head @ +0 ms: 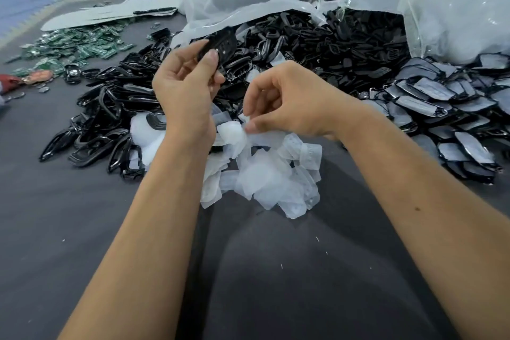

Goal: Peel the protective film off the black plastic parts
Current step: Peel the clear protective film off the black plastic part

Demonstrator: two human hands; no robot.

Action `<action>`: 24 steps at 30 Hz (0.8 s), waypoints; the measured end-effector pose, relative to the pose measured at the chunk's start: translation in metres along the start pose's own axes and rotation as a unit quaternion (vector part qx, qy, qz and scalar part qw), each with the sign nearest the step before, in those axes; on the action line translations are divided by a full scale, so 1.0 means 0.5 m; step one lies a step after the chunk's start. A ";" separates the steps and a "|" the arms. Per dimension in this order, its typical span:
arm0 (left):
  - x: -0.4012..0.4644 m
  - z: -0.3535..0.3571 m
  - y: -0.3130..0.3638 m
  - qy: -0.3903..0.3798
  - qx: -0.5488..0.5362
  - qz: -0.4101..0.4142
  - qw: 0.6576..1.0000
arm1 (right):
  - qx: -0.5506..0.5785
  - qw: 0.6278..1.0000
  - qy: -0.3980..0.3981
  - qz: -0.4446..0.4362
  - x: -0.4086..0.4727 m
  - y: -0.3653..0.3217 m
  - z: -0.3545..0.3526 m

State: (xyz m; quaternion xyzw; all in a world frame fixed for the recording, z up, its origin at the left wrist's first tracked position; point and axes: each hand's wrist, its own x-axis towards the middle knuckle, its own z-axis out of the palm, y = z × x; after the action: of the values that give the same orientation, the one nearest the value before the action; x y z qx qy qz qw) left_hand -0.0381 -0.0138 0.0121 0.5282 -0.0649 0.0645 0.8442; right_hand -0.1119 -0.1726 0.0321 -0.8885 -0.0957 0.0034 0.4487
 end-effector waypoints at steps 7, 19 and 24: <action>0.010 -0.007 0.019 0.004 -0.027 -0.007 1.000 | 0.103 0.991 0.072 -0.042 0.018 0.005 0.012; 0.007 -0.025 -0.023 0.007 0.037 -0.062 0.997 | 0.122 0.987 0.108 -0.004 0.039 0.060 0.028; 0.009 -0.035 -0.031 -0.029 0.153 0.003 0.988 | 0.154 0.977 0.144 -0.019 0.044 0.089 0.055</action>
State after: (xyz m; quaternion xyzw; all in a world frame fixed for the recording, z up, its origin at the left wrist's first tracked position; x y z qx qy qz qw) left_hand -0.0302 -0.0047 -0.0081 0.6524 -0.0799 0.0609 0.7512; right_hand -0.0856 -0.1724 -0.0181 -0.7982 -0.0452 -0.1189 0.5888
